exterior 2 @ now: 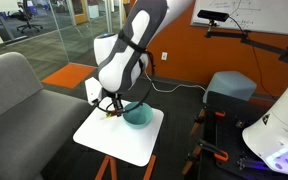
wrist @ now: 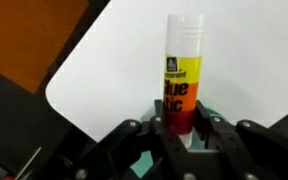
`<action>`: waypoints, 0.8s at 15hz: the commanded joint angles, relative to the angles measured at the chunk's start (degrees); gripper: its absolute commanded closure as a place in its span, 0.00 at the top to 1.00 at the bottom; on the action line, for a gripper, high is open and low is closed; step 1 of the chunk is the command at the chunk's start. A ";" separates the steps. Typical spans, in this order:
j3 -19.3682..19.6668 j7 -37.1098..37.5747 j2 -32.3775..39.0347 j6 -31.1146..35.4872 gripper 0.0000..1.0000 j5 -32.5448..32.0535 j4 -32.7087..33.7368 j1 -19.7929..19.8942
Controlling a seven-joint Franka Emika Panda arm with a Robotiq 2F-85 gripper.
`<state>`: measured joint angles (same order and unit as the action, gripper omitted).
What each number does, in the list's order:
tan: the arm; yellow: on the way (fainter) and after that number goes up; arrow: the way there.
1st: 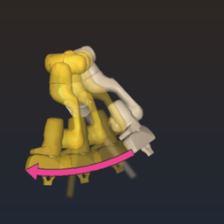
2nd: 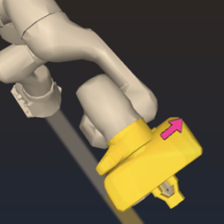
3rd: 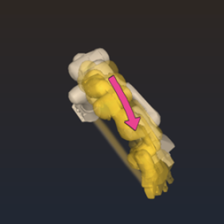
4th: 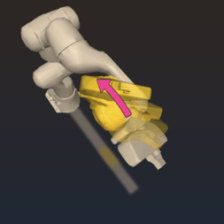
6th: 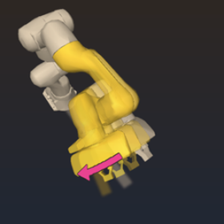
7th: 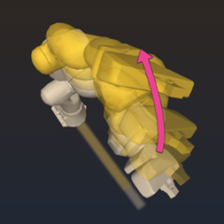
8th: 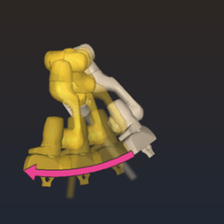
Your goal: Take the glue stick out of the bowl and place it on the table
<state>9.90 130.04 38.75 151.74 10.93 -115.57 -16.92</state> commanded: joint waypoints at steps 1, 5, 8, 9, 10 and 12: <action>-2.05 -0.17 8.31 -3.25 0.08 -0.71 10.38 1.09; -2.22 -0.79 17.46 -5.26 0.08 -0.55 21.88 1.33; -2.36 -0.78 22.64 -8.99 0.08 -0.67 29.41 1.84; -2.50 -0.79 23.92 -10.27 0.08 -0.69 31.49 2.05; -2.55 -0.84 25.10 -11.17 0.08 -0.76 33.35 2.16; -2.63 -0.83 27.16 -12.61 0.08 -0.85 36.69 2.31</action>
<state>7.97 129.68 62.97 143.17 10.84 -84.66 -15.64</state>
